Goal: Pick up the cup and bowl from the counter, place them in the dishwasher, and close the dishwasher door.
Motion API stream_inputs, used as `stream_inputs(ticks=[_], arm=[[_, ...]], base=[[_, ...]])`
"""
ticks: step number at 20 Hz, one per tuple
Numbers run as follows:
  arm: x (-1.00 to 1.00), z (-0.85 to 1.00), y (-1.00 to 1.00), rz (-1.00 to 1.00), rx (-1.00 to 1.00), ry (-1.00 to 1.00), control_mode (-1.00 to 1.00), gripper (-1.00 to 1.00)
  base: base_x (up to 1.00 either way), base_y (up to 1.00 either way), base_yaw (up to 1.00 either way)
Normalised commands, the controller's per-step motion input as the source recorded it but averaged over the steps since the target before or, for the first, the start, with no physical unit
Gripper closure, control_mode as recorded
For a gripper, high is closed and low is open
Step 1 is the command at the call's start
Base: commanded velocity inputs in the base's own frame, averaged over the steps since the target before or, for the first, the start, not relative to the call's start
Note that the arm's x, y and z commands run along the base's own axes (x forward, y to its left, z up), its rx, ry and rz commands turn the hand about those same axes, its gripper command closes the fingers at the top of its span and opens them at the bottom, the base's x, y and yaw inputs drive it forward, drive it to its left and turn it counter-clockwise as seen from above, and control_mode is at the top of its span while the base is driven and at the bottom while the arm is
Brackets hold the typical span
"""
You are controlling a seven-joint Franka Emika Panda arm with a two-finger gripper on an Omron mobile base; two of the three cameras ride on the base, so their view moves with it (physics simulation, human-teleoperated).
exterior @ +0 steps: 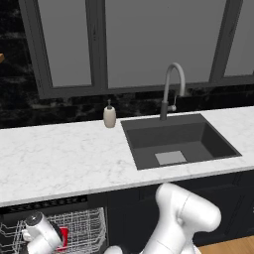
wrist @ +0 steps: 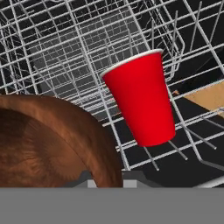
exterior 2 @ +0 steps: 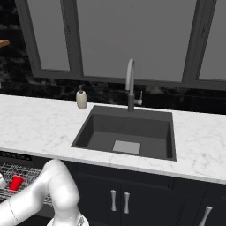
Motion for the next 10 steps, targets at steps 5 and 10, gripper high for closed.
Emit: stream_inputs(ticks=[5, 10], arm=[[-0.01, -0.38, 0.19, 0.0, -0.06, 0.07, -1.0, 1.0], [-0.24, -0.4, 0.06, 0.0, -0.08, 0.18, -1.0, 1.0]], base=[[0.0, 0.0, 0.0], [0.0, 0.0, 0.0]])
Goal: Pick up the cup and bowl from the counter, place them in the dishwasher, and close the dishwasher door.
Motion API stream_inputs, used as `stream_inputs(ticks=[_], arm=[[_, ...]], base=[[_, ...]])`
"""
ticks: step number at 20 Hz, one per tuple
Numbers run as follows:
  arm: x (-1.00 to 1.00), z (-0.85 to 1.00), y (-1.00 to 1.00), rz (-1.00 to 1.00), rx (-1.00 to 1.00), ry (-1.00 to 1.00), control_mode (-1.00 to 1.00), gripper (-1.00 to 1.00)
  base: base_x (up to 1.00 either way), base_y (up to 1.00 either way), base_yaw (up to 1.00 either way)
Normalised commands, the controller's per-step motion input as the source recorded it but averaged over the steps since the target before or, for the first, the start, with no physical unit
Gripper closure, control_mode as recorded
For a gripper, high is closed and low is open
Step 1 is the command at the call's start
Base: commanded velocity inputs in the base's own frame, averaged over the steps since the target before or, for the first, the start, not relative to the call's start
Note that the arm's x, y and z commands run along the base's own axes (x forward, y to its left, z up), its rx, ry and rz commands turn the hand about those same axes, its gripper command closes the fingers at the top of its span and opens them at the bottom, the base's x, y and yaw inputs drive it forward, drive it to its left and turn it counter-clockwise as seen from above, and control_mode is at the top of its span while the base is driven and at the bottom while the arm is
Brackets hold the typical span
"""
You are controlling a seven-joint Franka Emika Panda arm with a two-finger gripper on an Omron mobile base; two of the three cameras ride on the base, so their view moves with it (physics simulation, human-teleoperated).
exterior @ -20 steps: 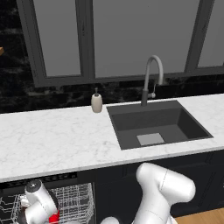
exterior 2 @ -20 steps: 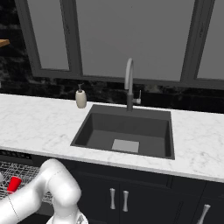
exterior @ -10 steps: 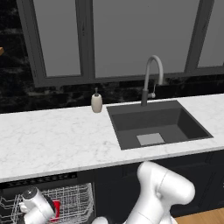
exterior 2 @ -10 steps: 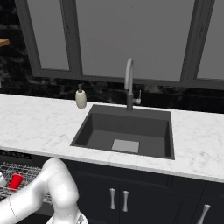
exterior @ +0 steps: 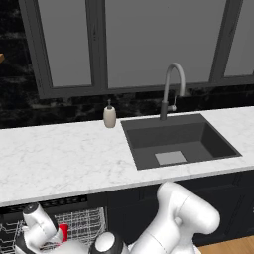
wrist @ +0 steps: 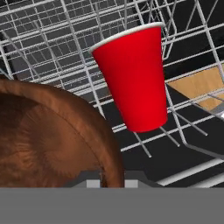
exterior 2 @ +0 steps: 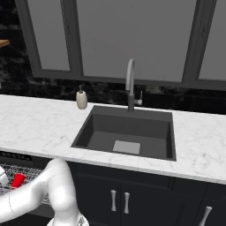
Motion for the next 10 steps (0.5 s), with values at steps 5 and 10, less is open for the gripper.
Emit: stream_inputs(ticks=[5, 10], arm=[[-0.05, -0.08, 0.0, 0.0, -0.02, 0.06, -1.0, 1.0], [-0.03, 0.0, 0.0, 0.0, 0.0, 0.0, -1.0, -1.0]], base=[[0.0, 0.0, 0.0], [0.0, 0.0, 0.0]])
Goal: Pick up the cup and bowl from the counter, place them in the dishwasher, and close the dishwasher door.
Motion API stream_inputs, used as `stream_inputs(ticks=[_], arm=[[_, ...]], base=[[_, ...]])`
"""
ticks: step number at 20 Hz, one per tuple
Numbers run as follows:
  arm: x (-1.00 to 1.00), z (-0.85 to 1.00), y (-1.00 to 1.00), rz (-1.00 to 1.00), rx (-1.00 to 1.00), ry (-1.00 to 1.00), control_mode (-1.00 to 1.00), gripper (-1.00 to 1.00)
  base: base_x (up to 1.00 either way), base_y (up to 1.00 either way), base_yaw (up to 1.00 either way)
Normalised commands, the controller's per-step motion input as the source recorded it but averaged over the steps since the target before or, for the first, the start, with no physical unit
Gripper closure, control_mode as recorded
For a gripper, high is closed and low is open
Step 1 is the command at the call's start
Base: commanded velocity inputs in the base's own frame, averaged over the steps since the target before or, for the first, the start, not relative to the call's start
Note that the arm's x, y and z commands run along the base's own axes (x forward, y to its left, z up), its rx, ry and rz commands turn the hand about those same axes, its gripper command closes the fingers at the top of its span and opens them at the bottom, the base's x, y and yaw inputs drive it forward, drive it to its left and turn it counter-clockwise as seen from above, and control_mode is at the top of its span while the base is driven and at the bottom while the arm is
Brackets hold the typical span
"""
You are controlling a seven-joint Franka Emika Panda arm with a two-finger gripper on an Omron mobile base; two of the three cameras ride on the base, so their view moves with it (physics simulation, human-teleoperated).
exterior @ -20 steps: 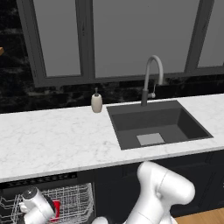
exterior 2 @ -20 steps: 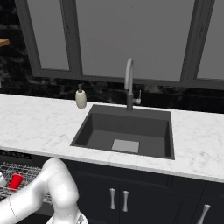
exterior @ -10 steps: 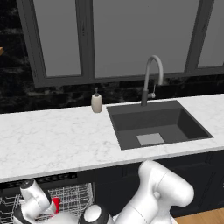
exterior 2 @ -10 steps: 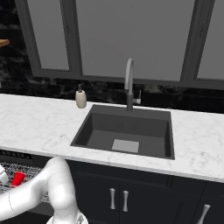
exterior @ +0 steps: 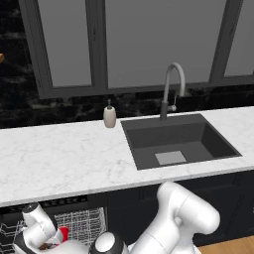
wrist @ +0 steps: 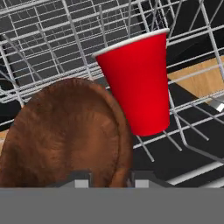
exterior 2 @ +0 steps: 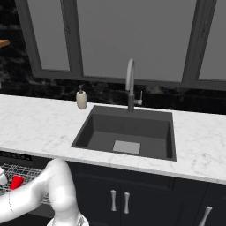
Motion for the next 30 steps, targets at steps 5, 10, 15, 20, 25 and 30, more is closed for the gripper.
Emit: stream_inputs(ticks=[5, 10, 15, 20, 25, 30], arm=[[-0.38, 0.09, 0.0, 0.0, 0.0, -0.06, -1.0, -1.0], [-0.57, 0.49, -0.09, 0.02, 0.01, -0.12, -1.0, -1.0], [-0.03, 0.91, -0.09, 0.08, 0.02, -0.06, -1.0, -1.0], [-0.1, 0.83, -0.09, 0.07, 0.05, -0.03, -1.0, -1.0], [-0.57, 0.09, -0.31, 0.07, 0.02, -0.01, -1.0, -1.0], [-0.57, 0.17, -0.23, 0.07, 0.07, -0.11, -1.0, -1.0]], base=[[0.0, 0.0, 0.0], [0.0, 0.0, 0.0], [0.0, 0.0, 0.0], [0.0, 0.0, 0.0], [0.0, 0.0, 0.0], [0.0, 0.0, 0.0]])
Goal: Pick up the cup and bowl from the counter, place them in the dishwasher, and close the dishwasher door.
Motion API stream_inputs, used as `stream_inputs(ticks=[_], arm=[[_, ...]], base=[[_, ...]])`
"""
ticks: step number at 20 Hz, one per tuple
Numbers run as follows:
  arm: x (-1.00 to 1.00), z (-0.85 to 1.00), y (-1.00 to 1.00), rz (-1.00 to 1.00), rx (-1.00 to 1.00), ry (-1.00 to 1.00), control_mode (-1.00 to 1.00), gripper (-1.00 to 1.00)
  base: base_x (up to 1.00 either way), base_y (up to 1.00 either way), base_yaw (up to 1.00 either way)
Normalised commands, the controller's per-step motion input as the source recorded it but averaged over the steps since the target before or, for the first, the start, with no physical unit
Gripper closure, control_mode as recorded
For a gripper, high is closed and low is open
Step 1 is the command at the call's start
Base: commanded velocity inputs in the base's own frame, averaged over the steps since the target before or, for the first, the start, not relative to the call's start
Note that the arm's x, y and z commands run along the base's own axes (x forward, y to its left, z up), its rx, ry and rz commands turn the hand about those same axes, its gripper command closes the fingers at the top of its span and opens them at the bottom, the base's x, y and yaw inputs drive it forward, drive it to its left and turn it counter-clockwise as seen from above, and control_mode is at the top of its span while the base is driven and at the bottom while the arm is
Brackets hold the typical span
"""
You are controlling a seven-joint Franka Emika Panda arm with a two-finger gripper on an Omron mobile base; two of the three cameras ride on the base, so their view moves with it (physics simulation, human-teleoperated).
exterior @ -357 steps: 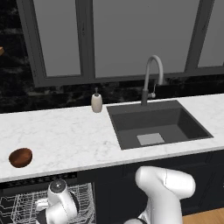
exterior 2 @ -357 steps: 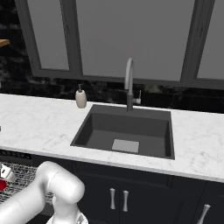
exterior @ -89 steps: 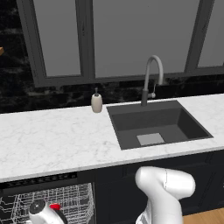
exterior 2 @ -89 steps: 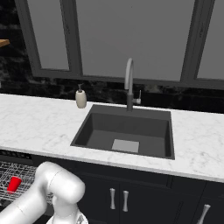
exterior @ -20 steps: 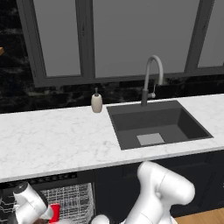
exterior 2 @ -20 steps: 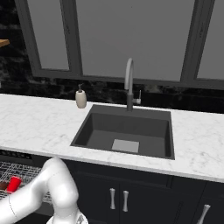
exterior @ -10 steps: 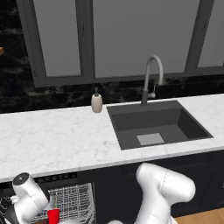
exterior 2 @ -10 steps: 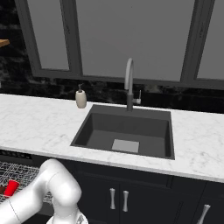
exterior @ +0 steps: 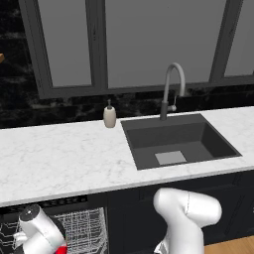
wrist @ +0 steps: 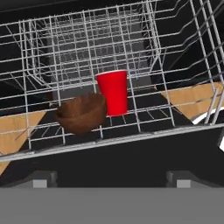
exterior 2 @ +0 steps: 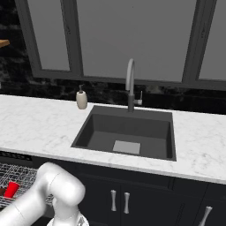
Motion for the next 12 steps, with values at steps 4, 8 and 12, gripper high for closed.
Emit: stream_inputs(ticks=[4, 8, 12], arm=[[-0.24, 0.26, -0.06, 0.05, 0.11, -0.12, -1.0, -1.0], [-0.11, 0.0, -0.23, 0.02, 0.09, -0.04, -1.0, -1.0], [-0.01, 0.01, -0.21, 0.0, 0.08, -0.05, -1.0, -1.0]], base=[[0.0, 0.0, 0.0], [0.0, 0.0, 0.0], [0.0, 0.0, 0.0]])
